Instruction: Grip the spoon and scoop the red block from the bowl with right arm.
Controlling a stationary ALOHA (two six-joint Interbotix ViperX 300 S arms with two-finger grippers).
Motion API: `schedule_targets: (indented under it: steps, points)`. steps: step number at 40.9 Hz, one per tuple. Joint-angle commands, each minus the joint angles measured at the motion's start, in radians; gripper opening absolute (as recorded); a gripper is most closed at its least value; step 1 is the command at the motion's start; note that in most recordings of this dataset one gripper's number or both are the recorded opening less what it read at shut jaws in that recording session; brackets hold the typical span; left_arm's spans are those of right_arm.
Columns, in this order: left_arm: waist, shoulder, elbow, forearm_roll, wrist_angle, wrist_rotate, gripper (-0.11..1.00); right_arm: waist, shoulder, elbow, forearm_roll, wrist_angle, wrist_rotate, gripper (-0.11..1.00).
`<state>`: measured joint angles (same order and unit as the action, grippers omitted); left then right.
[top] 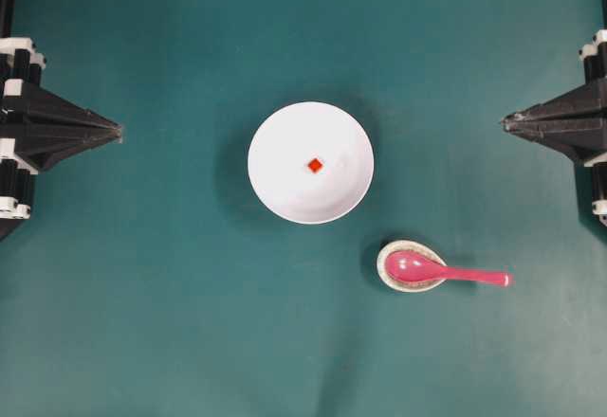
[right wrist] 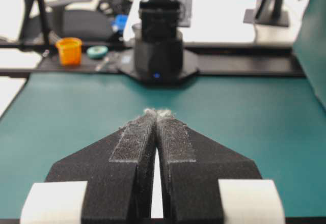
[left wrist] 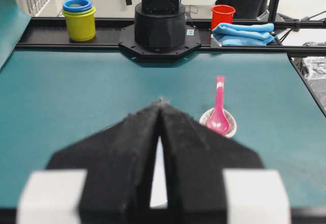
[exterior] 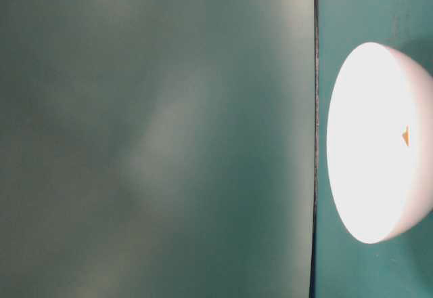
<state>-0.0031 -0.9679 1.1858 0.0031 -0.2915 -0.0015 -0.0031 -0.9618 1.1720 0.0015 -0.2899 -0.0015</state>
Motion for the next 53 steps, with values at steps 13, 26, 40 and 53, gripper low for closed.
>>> schedule_targets:
  steps: [13,26,40,53]
  points:
    - [-0.005,0.009,-0.046,0.009,0.017,-0.014,0.00,0.002,0.006,-0.069,0.028,0.132,0.028,0.00]
    - [-0.005,0.011,-0.044,0.009,0.015,-0.017,0.00,0.002,0.008,-0.064,0.028,0.147,0.051,0.00]
    - [-0.005,0.011,-0.046,0.009,0.014,-0.037,0.00,0.025,0.074,-0.044,0.072,0.238,0.112,0.50]
    - [-0.005,0.011,-0.046,0.009,0.014,-0.057,0.00,0.170,0.221,0.012,0.152,0.130,0.158,0.47]
